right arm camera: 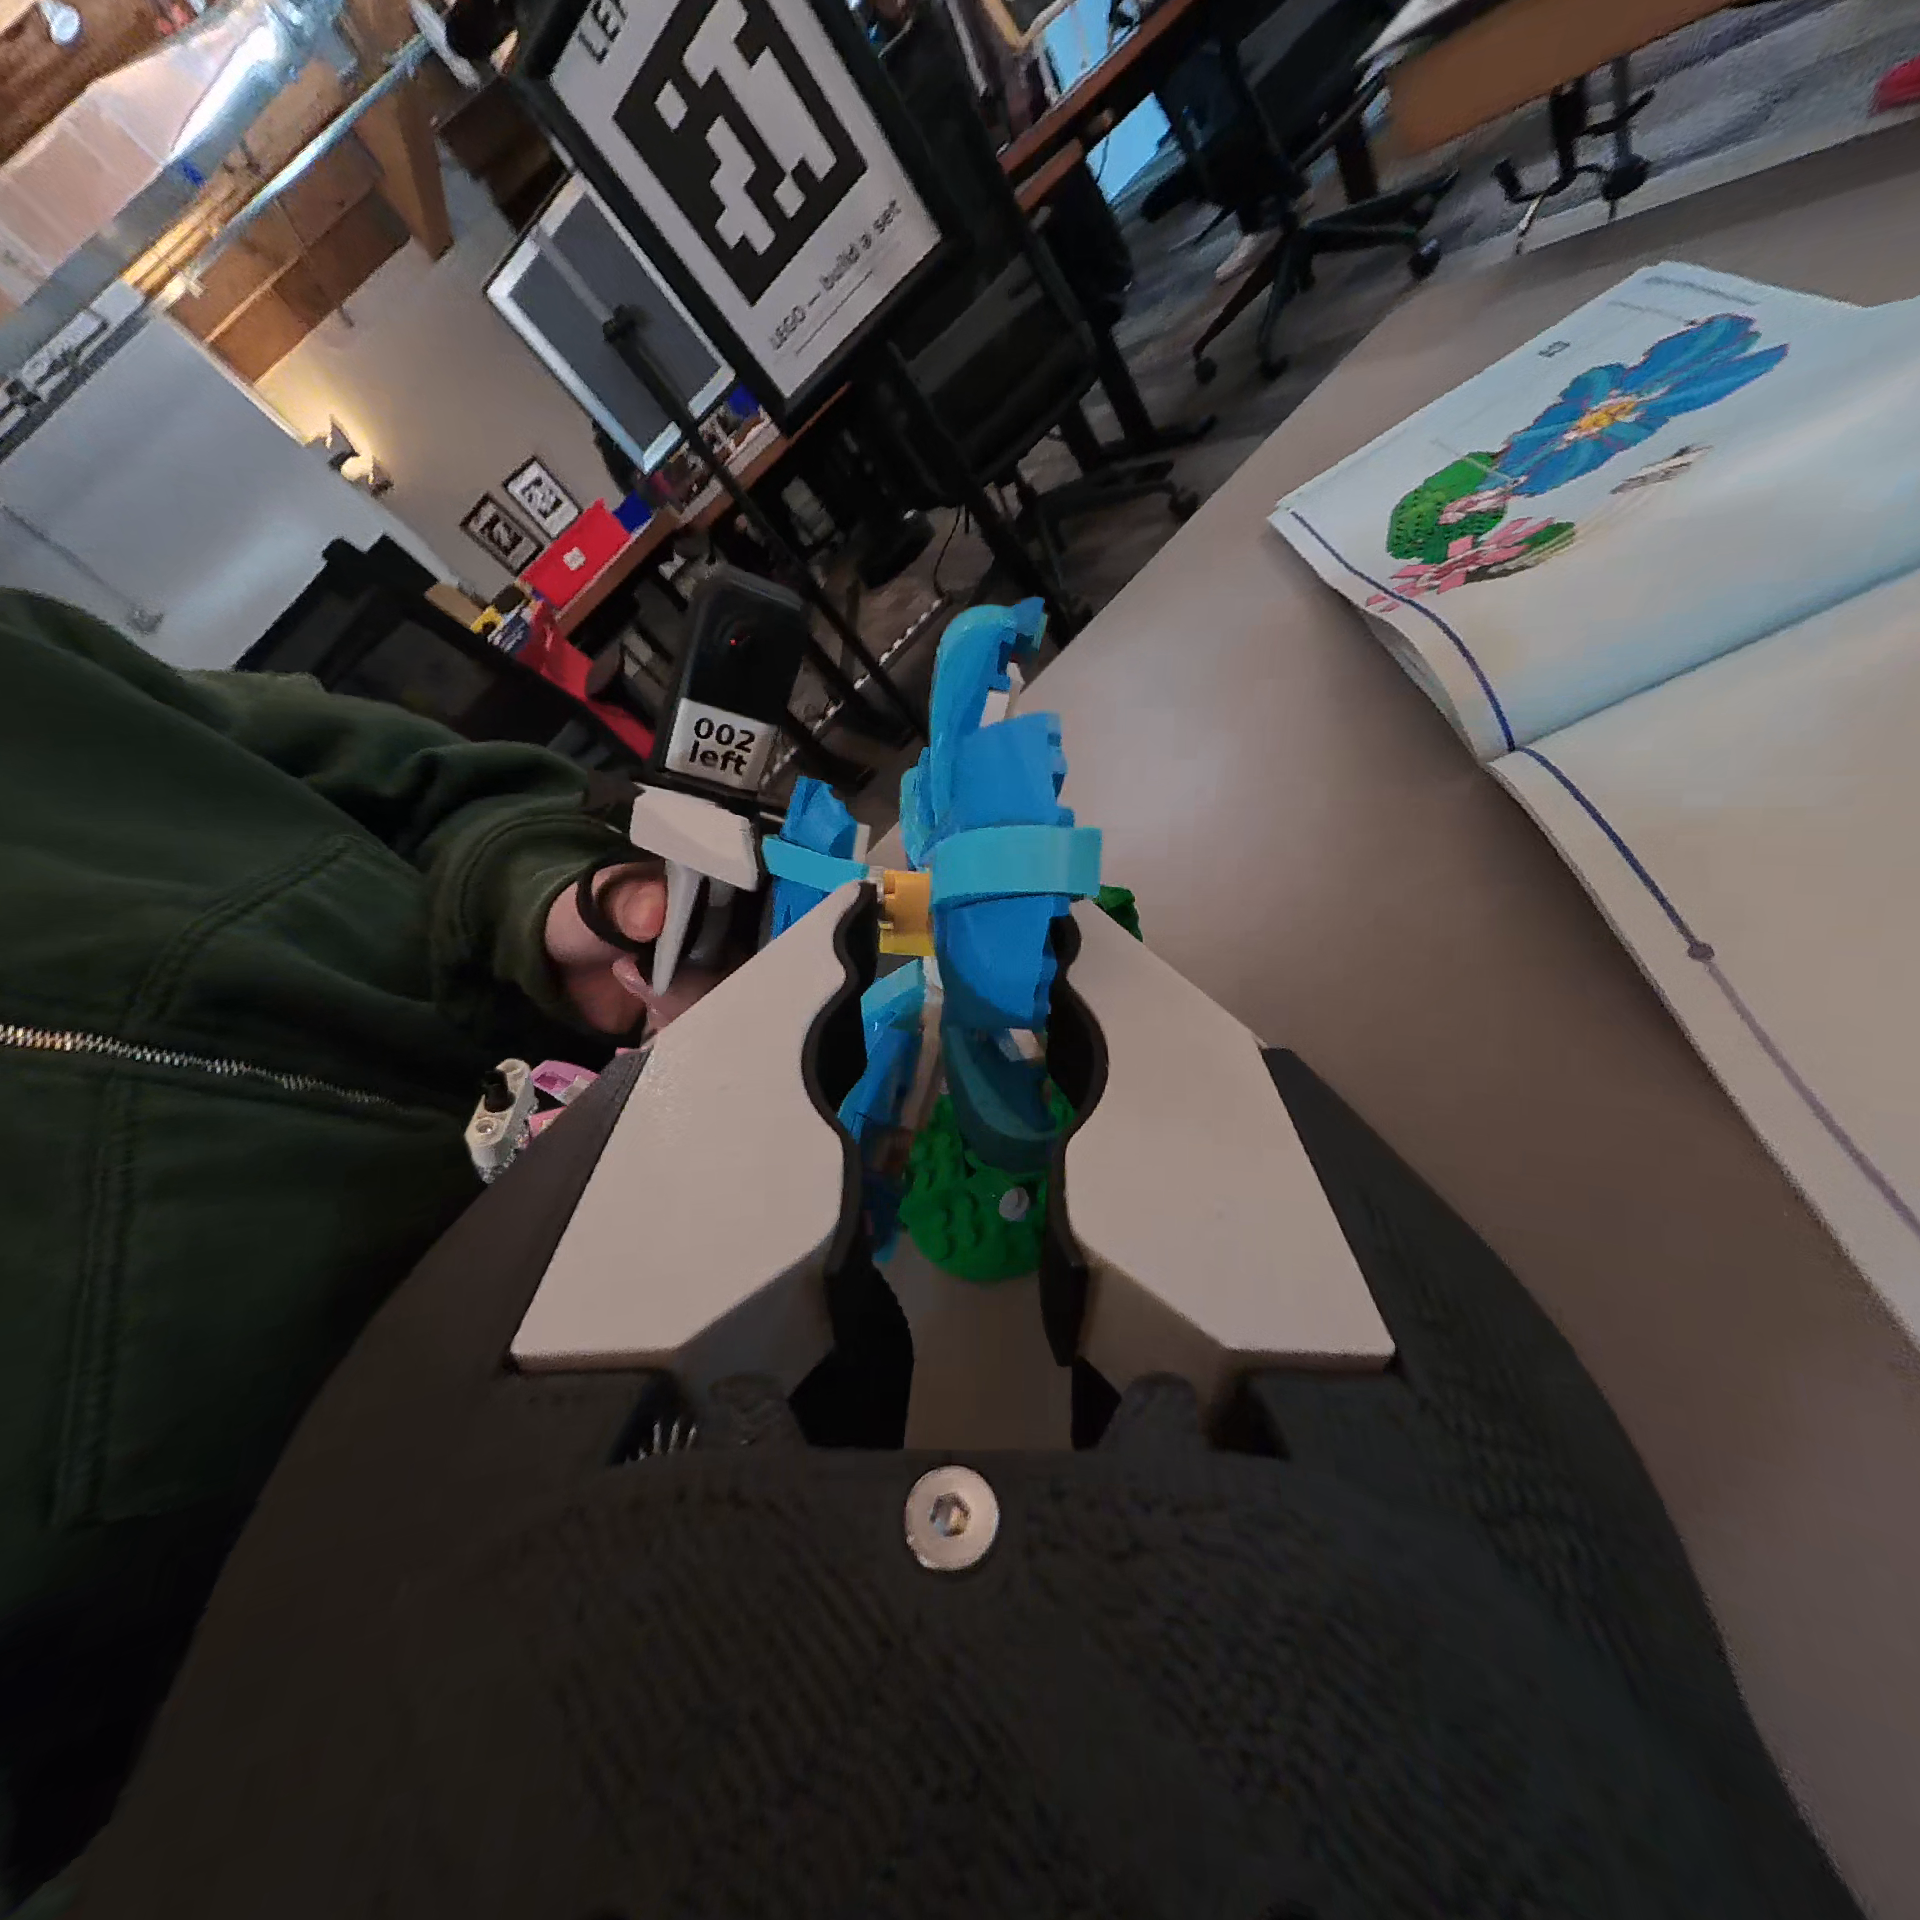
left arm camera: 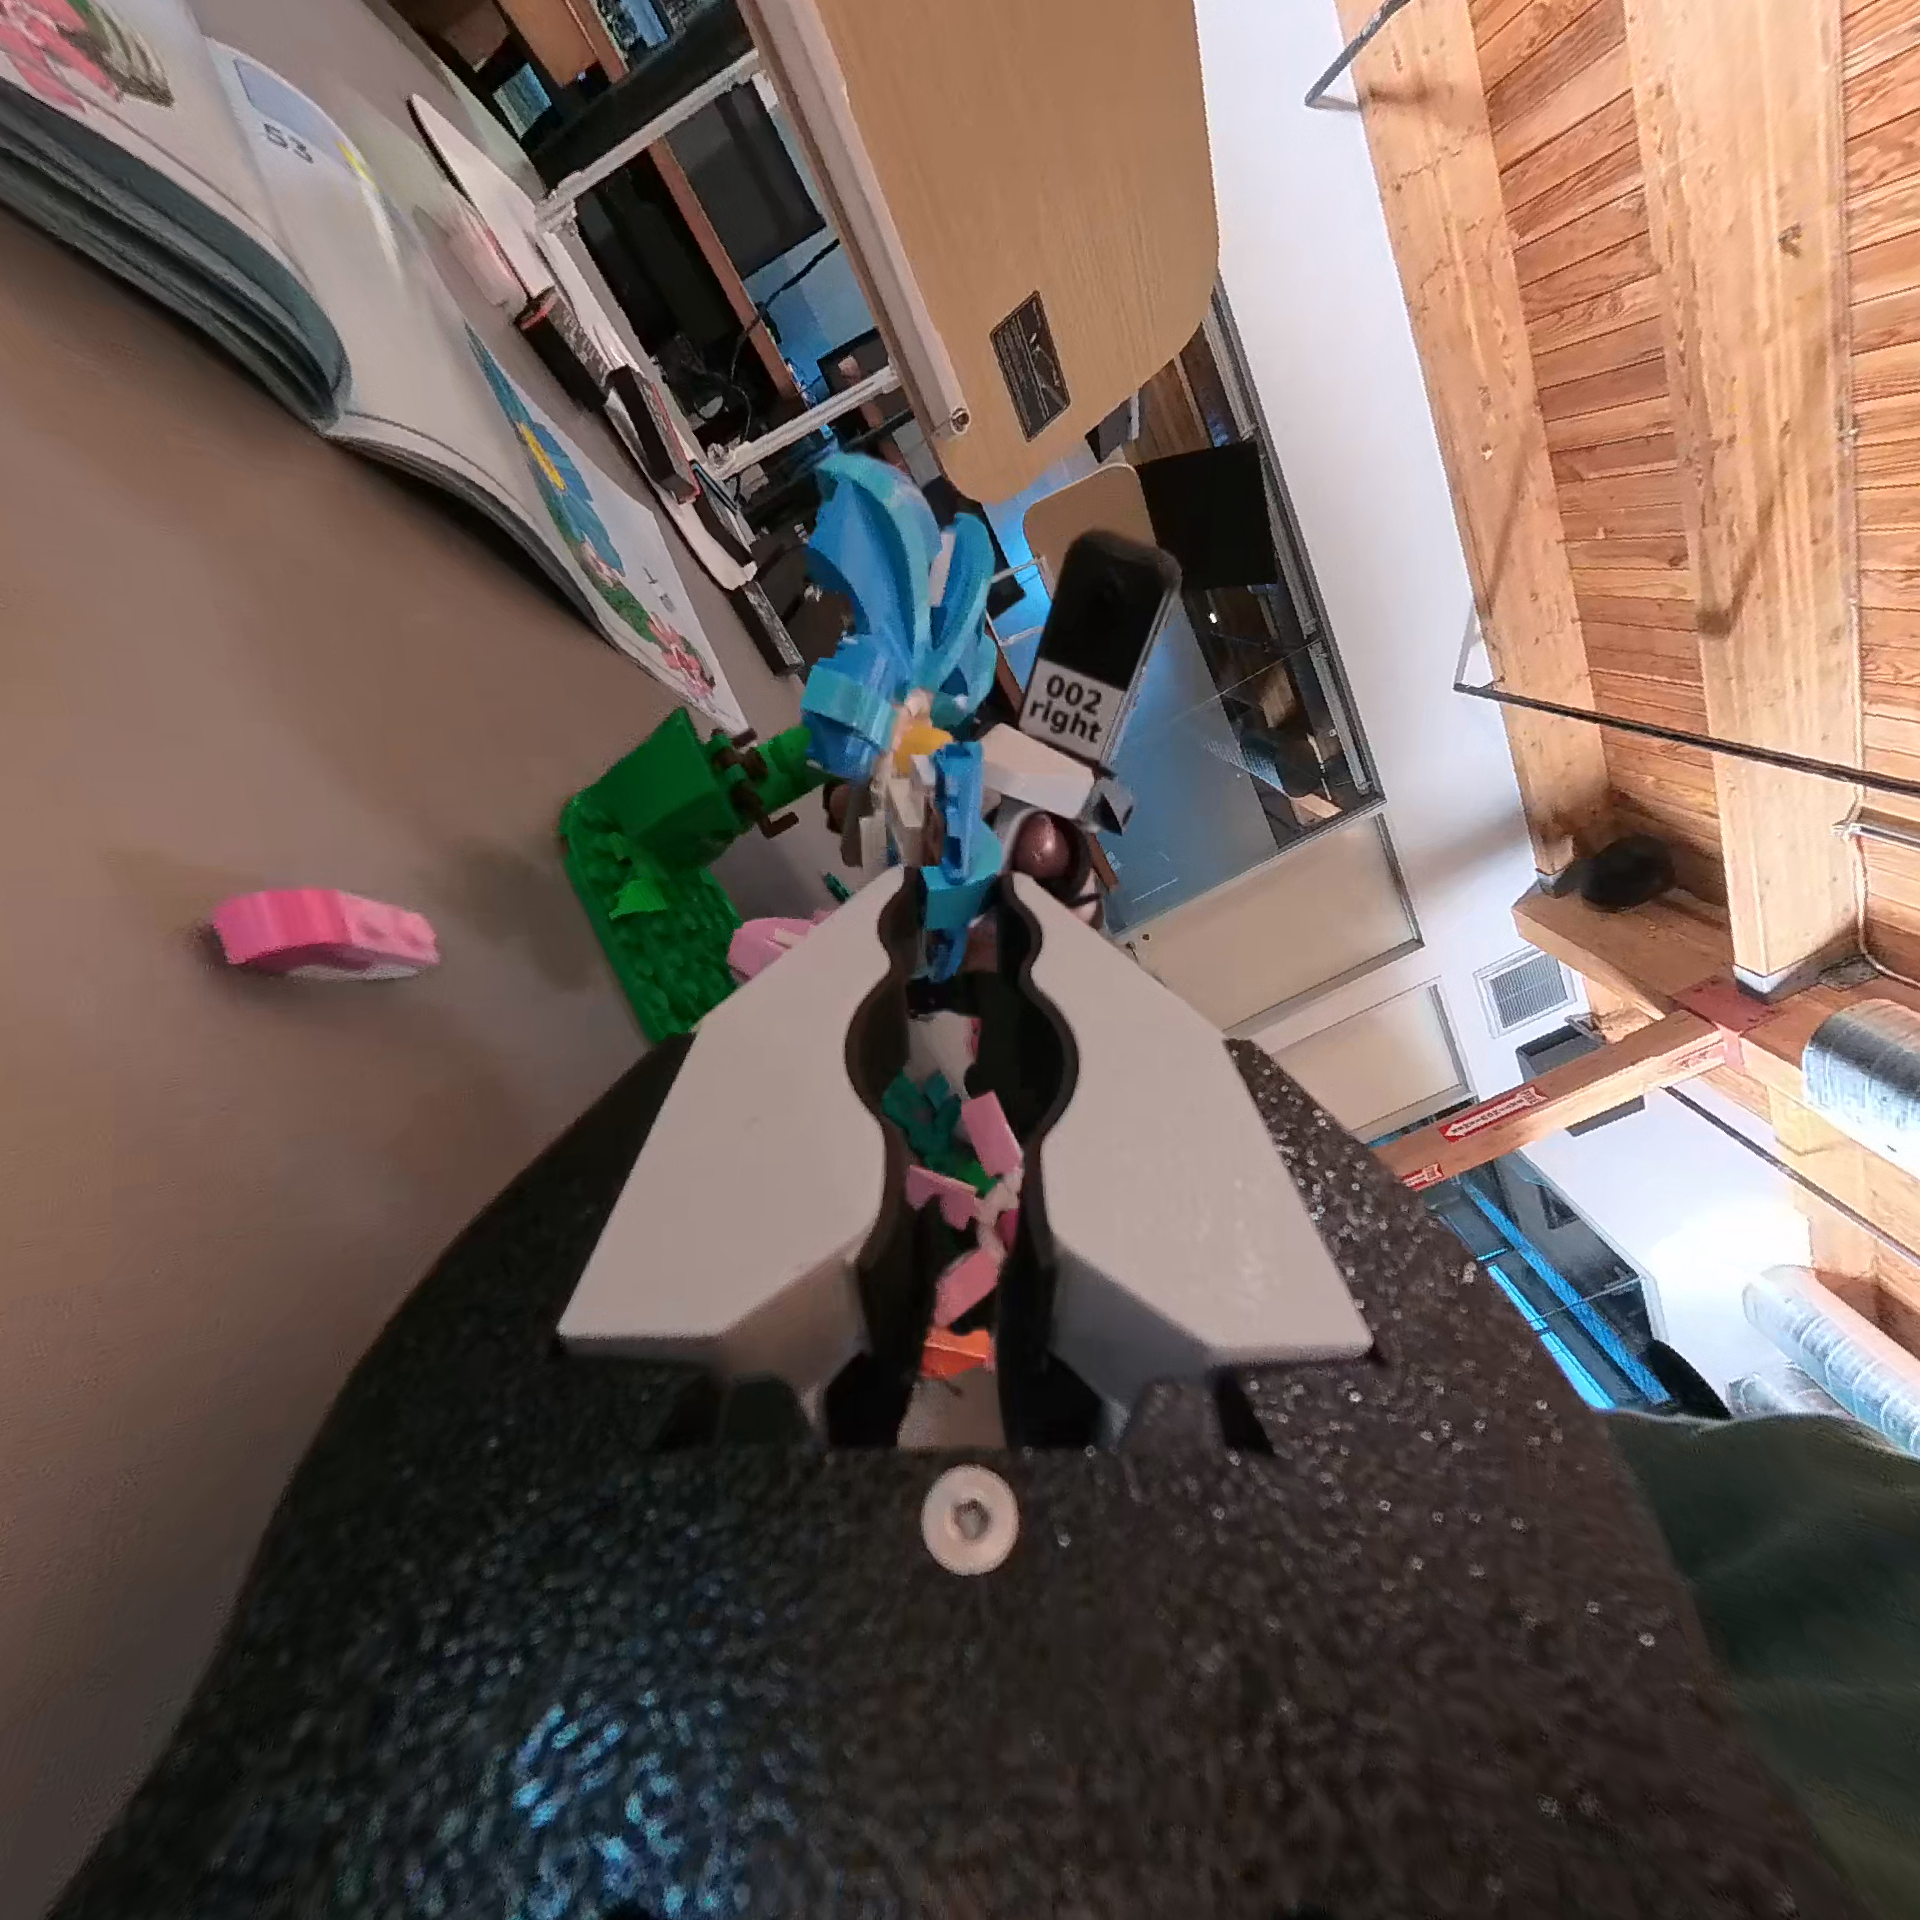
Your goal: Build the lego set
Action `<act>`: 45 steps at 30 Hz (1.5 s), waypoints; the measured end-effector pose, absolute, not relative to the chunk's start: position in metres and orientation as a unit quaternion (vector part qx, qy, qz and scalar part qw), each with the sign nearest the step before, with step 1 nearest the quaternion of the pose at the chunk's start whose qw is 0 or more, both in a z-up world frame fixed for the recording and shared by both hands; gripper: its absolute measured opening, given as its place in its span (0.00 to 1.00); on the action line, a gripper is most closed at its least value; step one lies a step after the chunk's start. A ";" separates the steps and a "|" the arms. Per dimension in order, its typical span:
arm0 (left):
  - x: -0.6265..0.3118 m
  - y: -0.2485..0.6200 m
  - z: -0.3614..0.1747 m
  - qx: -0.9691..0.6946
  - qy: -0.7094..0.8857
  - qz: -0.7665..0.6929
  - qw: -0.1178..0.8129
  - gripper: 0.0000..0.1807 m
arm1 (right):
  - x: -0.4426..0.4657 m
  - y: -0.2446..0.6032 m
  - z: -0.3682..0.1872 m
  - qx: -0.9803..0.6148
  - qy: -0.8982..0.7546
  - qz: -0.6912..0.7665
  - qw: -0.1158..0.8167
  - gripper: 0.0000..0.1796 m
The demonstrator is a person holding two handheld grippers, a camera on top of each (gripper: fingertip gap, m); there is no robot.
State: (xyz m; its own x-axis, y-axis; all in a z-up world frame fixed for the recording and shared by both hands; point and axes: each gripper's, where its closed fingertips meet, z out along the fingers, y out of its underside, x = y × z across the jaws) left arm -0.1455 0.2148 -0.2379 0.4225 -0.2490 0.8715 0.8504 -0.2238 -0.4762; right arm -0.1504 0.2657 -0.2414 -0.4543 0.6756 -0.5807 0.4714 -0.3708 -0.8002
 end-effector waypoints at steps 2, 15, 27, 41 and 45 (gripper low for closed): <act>-0.146 0.216 -0.239 -0.620 -0.247 -0.480 0.570 0.06 | -0.150 0.266 -0.241 -0.528 -0.535 0.654 0.081 0.16; -0.138 0.224 -0.242 -0.612 -0.261 -0.483 0.570 0.06 | -0.151 0.265 -0.241 -0.552 -0.468 0.687 0.064 0.16; -0.137 0.221 -0.244 -0.610 -0.283 -0.462 0.578 0.06 | -0.151 0.263 -0.240 -0.547 -0.462 0.693 0.080 0.15; -0.139 0.223 -0.244 -0.599 -0.294 -0.462 0.584 0.06 | -0.152 0.260 -0.234 -0.535 -0.437 0.719 0.082 0.09; -0.139 0.223 -0.245 -0.599 -0.294 -0.464 0.582 0.06 | -0.152 0.260 -0.234 -0.536 -0.427 0.725 0.072 0.09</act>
